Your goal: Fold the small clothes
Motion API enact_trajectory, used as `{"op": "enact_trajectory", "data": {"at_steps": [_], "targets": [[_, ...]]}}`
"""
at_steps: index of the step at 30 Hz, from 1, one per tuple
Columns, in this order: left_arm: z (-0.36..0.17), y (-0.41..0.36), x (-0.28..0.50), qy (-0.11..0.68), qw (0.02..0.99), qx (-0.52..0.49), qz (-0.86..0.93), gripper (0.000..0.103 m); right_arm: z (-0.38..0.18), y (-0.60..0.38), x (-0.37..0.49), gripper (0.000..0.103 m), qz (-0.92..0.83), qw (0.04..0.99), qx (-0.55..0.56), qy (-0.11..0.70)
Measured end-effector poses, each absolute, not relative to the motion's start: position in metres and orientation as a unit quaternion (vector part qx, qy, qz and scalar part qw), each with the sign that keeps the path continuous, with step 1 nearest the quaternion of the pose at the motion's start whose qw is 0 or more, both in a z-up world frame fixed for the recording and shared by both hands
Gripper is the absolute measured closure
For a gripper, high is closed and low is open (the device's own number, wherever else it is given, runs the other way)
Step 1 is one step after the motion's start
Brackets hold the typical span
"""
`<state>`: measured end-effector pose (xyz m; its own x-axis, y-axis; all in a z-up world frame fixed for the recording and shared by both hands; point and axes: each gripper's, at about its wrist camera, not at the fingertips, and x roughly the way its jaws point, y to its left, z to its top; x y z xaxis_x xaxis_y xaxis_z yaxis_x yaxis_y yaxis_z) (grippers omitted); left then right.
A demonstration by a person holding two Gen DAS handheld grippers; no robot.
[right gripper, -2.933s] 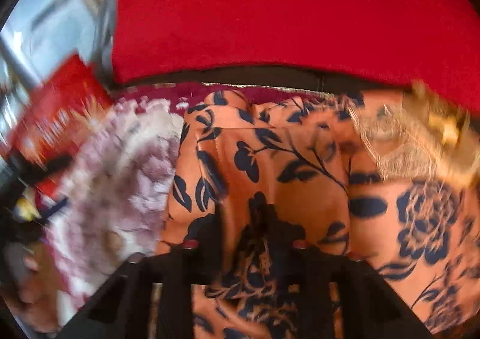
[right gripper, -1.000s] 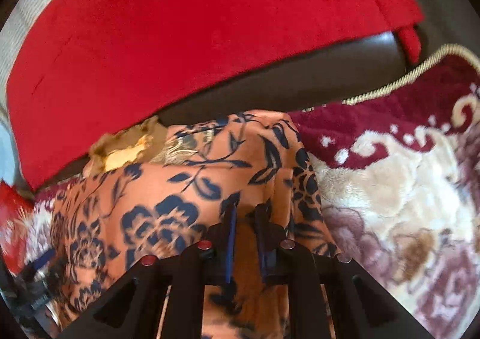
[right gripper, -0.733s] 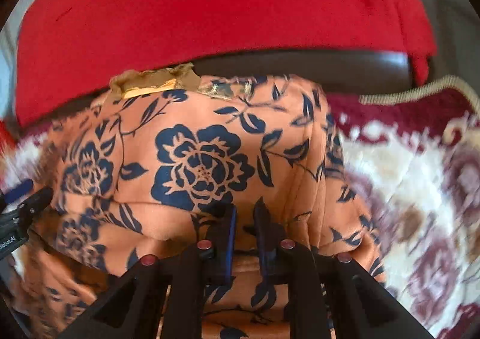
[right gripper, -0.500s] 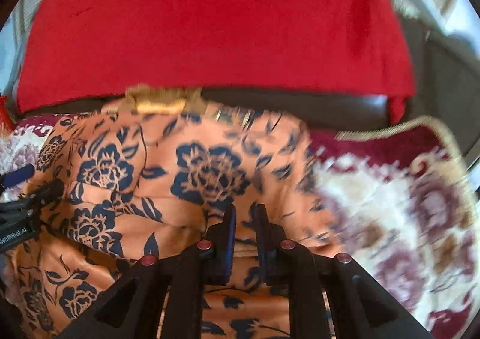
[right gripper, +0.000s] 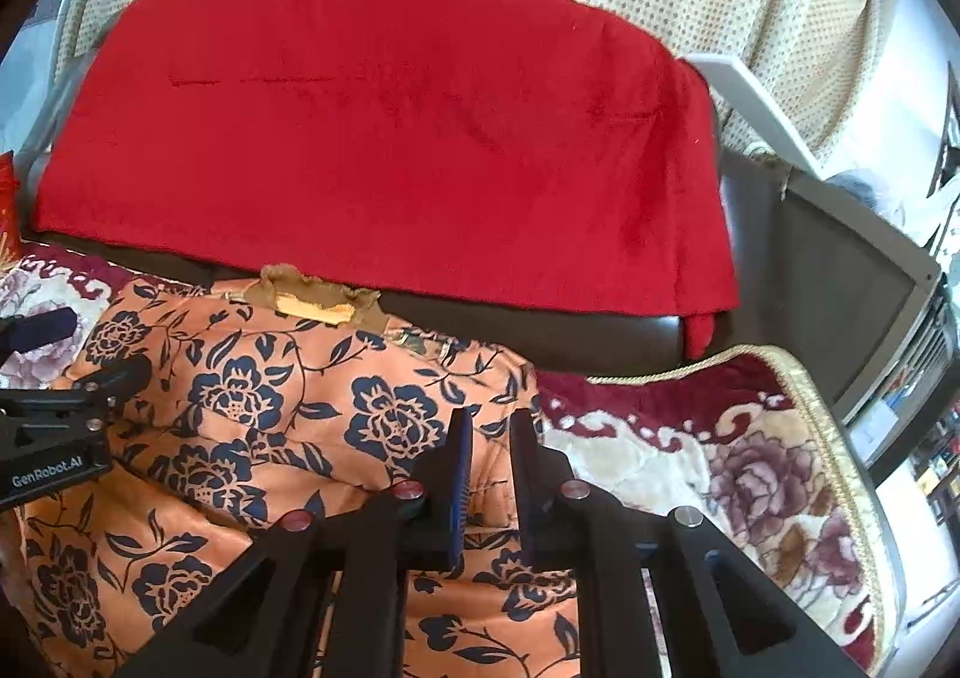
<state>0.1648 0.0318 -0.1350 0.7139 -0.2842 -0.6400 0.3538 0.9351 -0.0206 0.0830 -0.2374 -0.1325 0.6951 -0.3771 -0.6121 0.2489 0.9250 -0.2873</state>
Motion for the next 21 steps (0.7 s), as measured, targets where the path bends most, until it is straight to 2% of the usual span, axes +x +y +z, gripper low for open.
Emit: {"op": "enact_trajectory", "data": {"at_steps": [11,12,14,15,17,21], "targets": [[-0.121,0.042,0.155,0.326,0.929,0.051,-0.166,0.018,-0.122,-0.225,0.072,0.087,-0.136,0.936,-0.077,0.316],[-0.120,0.043,0.154,0.325,0.930,0.052,-0.165,0.018,-0.120,-0.222,0.071,0.079,-0.133,0.937,-0.077,0.313],[-0.117,0.050,0.151,0.318,0.933,0.054,-0.159,0.018,-0.117,-0.215,0.069,0.046,-0.129,0.941,-0.082,0.303],[-0.115,0.052,0.150,0.316,0.934,0.056,-0.156,0.018,-0.115,-0.212,0.067,0.019,-0.124,0.945,-0.081,0.292],[-0.113,0.060,0.149,0.313,0.937,0.058,-0.146,0.018,-0.109,-0.202,0.060,0.017,-0.123,0.955,-0.086,0.258],[-0.111,0.082,0.148,0.311,0.940,0.056,-0.131,0.018,-0.103,-0.178,0.061,0.017,-0.109,0.956,-0.106,0.251]]}}
